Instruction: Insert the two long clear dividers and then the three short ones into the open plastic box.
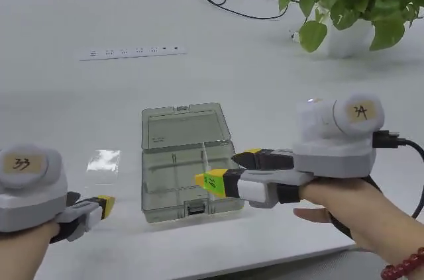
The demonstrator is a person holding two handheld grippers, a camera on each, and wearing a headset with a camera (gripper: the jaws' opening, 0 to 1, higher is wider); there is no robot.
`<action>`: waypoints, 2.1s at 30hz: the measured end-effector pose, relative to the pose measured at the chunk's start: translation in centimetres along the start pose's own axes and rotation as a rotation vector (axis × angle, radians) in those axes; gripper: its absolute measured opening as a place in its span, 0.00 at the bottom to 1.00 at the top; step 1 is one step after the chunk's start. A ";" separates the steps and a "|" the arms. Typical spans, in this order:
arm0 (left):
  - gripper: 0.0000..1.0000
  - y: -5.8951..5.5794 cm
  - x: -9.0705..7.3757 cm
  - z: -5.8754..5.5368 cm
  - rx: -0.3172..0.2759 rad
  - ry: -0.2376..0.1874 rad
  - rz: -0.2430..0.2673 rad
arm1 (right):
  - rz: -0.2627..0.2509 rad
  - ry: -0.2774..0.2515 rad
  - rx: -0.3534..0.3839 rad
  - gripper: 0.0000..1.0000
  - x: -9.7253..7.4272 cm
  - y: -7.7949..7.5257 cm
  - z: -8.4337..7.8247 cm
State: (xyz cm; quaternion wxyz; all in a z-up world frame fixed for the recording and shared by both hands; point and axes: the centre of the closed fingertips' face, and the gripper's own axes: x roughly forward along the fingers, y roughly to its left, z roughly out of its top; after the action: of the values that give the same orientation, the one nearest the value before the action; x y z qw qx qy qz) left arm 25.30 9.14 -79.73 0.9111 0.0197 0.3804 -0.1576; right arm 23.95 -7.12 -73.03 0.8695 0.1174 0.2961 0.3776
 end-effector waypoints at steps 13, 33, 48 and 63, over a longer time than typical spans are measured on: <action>0.30 -2.6 -2.0 3.3 -0.048 -0.231 -0.145 | 0.069 -0.076 0.071 0.39 3.0 3.2 1.9; 0.30 -6.9 -4.1 5.1 -0.073 -0.361 -0.334 | 0.096 -0.134 0.167 0.23 6.1 5.2 2.8; 0.30 -8.2 -4.4 5.5 -0.097 -0.362 -0.396 | 0.085 -0.148 0.188 0.07 6.2 5.3 3.0; 0.36 -8.4 -4.5 4.9 -0.096 -0.336 -0.401 | 0.059 -0.100 0.186 0.07 6.4 5.3 2.5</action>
State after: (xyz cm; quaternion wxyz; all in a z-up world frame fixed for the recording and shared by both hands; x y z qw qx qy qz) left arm 23.16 1.67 -72.40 0.9120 -0.1258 0.2271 -0.3175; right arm 25.79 1.23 -71.43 0.8569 0.2248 0.2827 0.3678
